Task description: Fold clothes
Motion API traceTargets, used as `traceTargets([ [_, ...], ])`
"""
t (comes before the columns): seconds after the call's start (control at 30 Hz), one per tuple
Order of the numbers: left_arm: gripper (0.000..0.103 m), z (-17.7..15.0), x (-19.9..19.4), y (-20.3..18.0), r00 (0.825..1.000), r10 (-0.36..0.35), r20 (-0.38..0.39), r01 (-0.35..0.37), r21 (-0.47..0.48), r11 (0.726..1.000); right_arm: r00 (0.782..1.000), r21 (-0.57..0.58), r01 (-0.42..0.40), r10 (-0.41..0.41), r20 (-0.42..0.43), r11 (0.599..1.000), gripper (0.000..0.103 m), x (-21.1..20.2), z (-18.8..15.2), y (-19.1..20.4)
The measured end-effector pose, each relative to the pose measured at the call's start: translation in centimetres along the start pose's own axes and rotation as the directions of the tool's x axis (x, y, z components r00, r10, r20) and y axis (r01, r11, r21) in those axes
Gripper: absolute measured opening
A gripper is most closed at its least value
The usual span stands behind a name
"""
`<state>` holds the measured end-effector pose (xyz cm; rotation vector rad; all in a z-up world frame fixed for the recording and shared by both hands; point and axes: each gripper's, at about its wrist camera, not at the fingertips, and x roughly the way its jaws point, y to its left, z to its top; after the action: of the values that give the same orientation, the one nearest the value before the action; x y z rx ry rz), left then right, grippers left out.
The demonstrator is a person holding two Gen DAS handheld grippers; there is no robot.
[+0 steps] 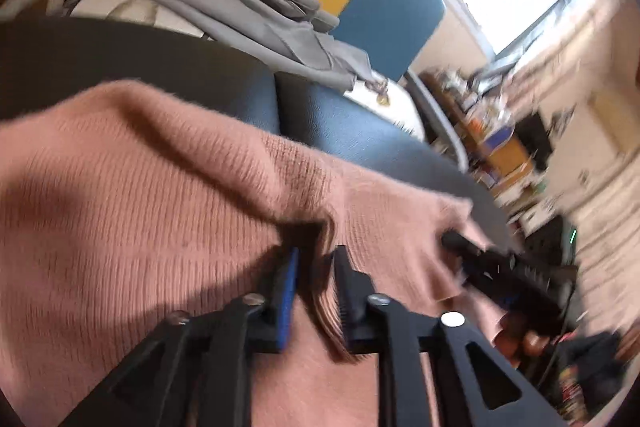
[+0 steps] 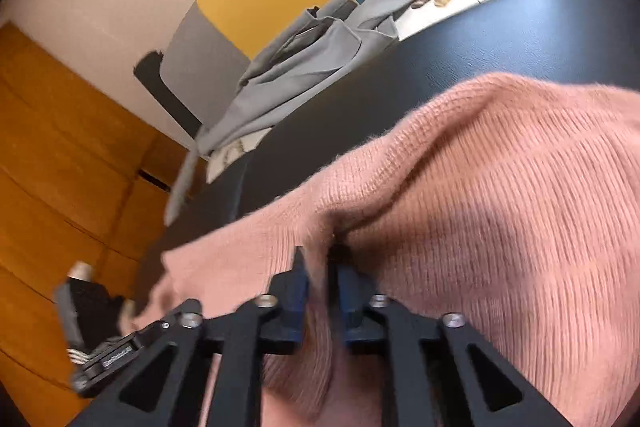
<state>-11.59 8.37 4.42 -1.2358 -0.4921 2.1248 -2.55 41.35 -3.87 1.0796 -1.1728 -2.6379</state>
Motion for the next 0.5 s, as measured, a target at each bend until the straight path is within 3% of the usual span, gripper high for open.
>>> traceTargets([
  [0.07, 0.029, -0.6, 0.0, -0.3, 1.0, 0.005, 0.019, -0.005, -0.013, 1.0, 1.0, -0.029, -0.013, 0.013, -0.008, 1.0, 0.055, -1.0, -1.1, 0.7],
  [0.1, 0.029, -1.0, 0.4, -0.7, 0.999, 0.035, 0.007, -0.035, 0.014, 0.999, 1.0, -0.061, -0.004, 0.002, -0.031, 0.998, 0.053, -1.0, -1.7, 1.3],
  [0.13, 0.019, -1.2, 0.8, -1.2, 0.997, 0.08, 0.007, -0.08, 0.072, 0.994, 0.999, -0.101, 0.008, -0.013, -0.05, 0.995, 0.044, -0.9, -2.3, 1.9],
  [0.17, 0.014, -1.3, 0.9, -1.8, 0.992, 0.126, 0.016, -0.127, 0.129, 0.983, 0.997, -0.163, 0.039, -0.049, -0.06, 0.986, 0.006, -0.7, -3.0, 2.5],
  [0.27, 0.013, -1.4, 0.8, -3.1, 0.972, 0.232, 0.031, -0.233, 0.231, 0.945, 0.99, -0.257, 0.114, -0.132, -0.055, 0.96, 0.006, -0.9, -4.0, 3.0],
  [0.33, 0.014, -1.4, -0.2, -4.0, 0.957, 0.274, 0.094, -0.289, 0.247, 0.925, 0.991, -0.25, 0.089, -0.112, -0.077, 0.964, 0.008, -1.0, -4.0, 2.3],
  [0.37, 0.015, -1.3, -0.9, -4.7, 0.951, 0.272, 0.149, -0.302, 0.247, 0.921, 0.993, -0.227, 0.068, -0.088, -0.082, 0.971, 0.017, -1.3, -3.8, 1.8],
  [0.4, 0.016, -1.3, -1.7, -5.3, 0.941, 0.269, 0.203, -0.315, 0.247, 0.916, 0.996, -0.185, 0.05, -0.064, -0.067, 0.981, 0.035, -2.0, -3.2, 1.2],
  [0.43, 0.019, -1.3, -2.3, -6.0, 0.934, 0.259, 0.248, -0.32, 0.248, 0.914, 0.998, -0.142, 0.034, -0.041, -0.041, 0.989, 0.043, -2.7, -2.6, 0.5],
  [0.47, 0.021, -1.3, -2.3, -7.0, 0.935, 0.235, 0.264, -0.305, 0.264, 0.915, 1.0, -0.086, 0.02, -0.019, 0.005, 0.996, 0.05, -3.6, -1.9, -0.4],
  [0.5, 0.022, -1.3, -1.8, -8.1, 0.944, 0.205, 0.257, -0.278, 0.293, 0.915, 0.999, -0.019, -0.002, 0.003, 0.041, 1.0, 0.05, -4.1, -1.1, -1.4],
])
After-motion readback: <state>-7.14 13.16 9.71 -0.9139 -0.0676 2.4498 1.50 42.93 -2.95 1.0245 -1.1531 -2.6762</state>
